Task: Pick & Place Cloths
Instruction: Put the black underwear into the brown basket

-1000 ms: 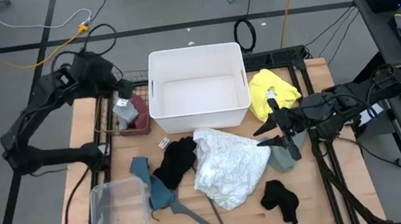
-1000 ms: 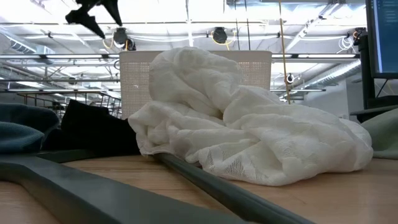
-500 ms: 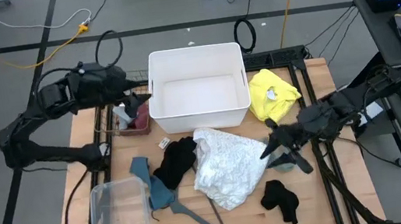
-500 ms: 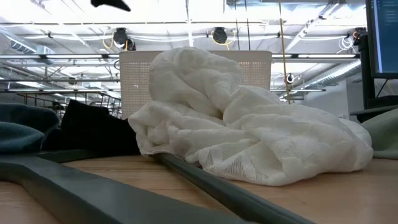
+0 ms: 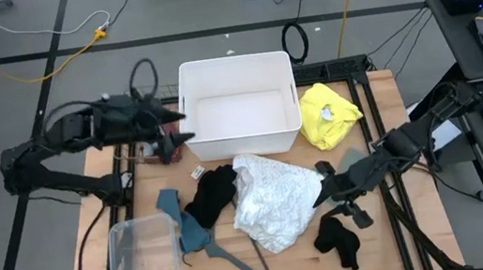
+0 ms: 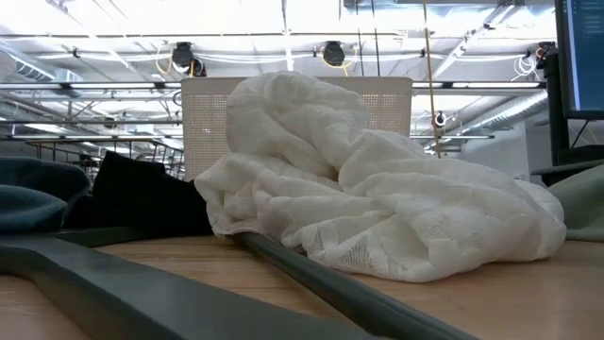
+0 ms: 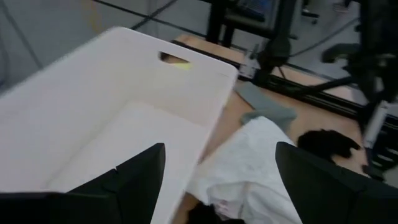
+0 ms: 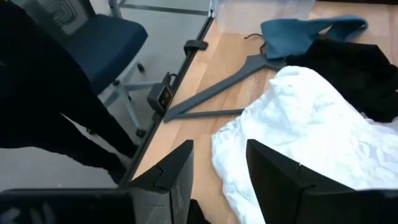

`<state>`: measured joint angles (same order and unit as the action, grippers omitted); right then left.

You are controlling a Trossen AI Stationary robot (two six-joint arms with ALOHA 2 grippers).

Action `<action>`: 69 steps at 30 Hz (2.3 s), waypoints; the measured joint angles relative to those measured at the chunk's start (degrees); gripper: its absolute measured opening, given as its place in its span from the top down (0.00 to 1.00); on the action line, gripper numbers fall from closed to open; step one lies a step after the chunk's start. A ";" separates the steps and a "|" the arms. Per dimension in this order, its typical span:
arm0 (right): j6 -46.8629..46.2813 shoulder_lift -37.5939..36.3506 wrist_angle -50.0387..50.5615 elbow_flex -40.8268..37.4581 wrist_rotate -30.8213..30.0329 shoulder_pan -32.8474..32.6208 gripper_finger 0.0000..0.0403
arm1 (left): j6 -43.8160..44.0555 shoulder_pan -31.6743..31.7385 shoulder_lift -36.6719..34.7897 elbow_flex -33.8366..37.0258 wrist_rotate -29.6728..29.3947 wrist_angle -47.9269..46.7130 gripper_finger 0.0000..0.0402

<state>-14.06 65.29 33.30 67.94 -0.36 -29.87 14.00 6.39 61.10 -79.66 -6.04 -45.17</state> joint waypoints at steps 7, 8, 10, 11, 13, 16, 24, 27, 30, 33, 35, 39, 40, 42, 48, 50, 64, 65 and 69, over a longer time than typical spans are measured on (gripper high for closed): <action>2.72 0.27 0.04 0.00 -3.14 0.02 0.65 | 6.21 -9.49 1.84 4.64 1.39 0.86 0.23; 3.25 0.08 0.13 0.00 -3.85 0.11 0.65 | 7.68 -10.93 2.48 4.66 1.35 0.43 0.23; 4.06 -0.34 0.03 0.00 -4.88 0.18 0.65 | 10.04 -13.75 3.77 4.58 0.54 0.56 0.23; 4.37 -0.60 0.00 0.00 -5.73 0.19 0.65 | 10.84 -15.08 4.43 4.57 0.23 0.22 0.24; 4.85 -0.92 -0.01 0.00 -7.14 0.24 0.65 | 12.13 -17.14 6.11 4.57 0.01 0.07 0.24; 5.40 -1.20 0.00 0.00 -8.73 0.28 0.65 | 14.63 -19.21 8.65 4.57 0.01 -0.97 0.23; 6.22 -1.24 -0.02 0.00 -8.85 0.28 0.65 | 19.90 -22.36 16.05 4.57 0.03 -6.33 0.23; 6.21 -1.24 -0.02 0.00 -8.85 0.28 0.65 | 20.02 -22.95 19.02 4.57 0.02 -6.86 0.23; 6.22 -1.24 0.00 0.00 -8.85 0.28 0.65 | 20.79 -23.21 21.83 4.57 0.02 -7.81 0.23; 6.21 -1.24 -0.01 0.00 -8.85 0.28 0.65 | 21.90 -23.19 24.33 4.57 0.17 -9.59 0.23; 6.21 -1.24 -0.01 0.00 -8.85 0.28 0.65 | 22.37 -23.20 25.86 4.57 0.00 -10.47 0.23; 5.87 -1.24 -0.01 0.00 -8.85 0.28 0.65 | 22.36 -23.19 29.14 4.57 -0.36 -12.13 0.23; 5.83 -1.24 0.00 0.00 -8.85 0.28 0.65 | 22.32 -23.19 30.05 4.57 -0.42 -12.10 0.23; 5.80 -1.24 -0.04 0.00 -8.85 0.28 0.65 | 22.03 -23.19 31.54 4.57 -0.44 -12.08 0.23; 4.35 -1.24 -0.02 0.00 -8.83 0.28 0.65 | 21.41 -23.19 35.68 4.57 -0.46 -12.08 0.23; 4.28 -1.24 -0.02 0.00 -8.83 0.27 0.65 | 20.83 -23.19 36.90 4.55 -0.50 -12.10 0.23; 4.23 -1.24 -0.02 0.00 -8.61 0.26 0.65 | 20.97 -23.28 46.72 4.55 -2.10 -18.23 0.23; 4.07 -1.24 -0.07 0.00 -8.61 0.26 0.65 | 20.99 -23.30 47.45 4.55 -2.10 -18.24 0.23; 2.19 -1.24 -0.06 0.00 -8.59 0.26 0.65 | 21.29 -23.46 49.89 4.35 -1.78 -18.13 0.23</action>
<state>-11.87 64.05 33.24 67.94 -8.95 -29.61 35.29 -17.06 110.99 -75.31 -7.81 -63.30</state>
